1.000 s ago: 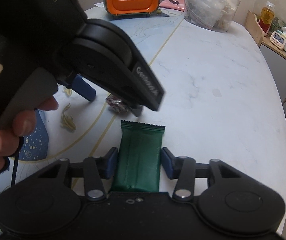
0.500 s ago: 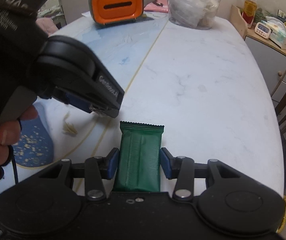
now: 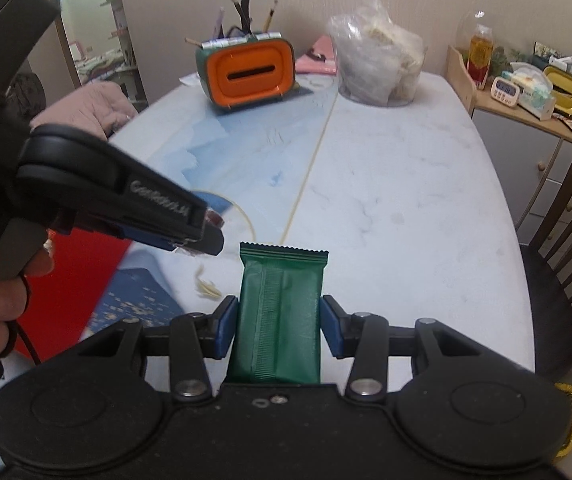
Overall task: Organize snacks
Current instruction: 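Carry the brown cake and green bar over the box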
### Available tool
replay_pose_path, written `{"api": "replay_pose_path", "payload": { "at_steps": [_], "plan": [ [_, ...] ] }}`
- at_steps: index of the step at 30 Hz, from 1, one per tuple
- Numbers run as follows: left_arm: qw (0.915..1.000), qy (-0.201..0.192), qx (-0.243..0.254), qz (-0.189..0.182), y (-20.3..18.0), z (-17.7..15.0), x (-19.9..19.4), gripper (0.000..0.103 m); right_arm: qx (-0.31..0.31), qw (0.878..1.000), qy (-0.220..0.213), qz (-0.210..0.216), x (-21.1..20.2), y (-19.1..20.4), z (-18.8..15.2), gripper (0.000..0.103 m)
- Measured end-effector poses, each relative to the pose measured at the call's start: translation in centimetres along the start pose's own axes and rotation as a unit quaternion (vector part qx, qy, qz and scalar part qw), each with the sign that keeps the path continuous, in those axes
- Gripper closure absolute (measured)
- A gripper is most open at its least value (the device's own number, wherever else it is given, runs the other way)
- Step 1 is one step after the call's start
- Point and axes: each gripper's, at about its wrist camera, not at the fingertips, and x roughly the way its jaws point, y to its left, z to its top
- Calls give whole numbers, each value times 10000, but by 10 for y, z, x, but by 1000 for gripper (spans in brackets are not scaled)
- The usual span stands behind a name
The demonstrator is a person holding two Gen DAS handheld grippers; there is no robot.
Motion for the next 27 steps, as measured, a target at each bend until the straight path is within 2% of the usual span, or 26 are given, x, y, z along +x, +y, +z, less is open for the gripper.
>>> {"api": "replay_pose_path", "payload": {
  "at_steps": [13,27],
  "plan": [
    [9991,-339,217,-125,40,-28,-88,69,-32,9990,-440,71,-60,60,4,61],
    [9978,-547,327,157,106,-54,-153,69,-226,9974,-632,259,-84,144,7,61]
  ]
}}
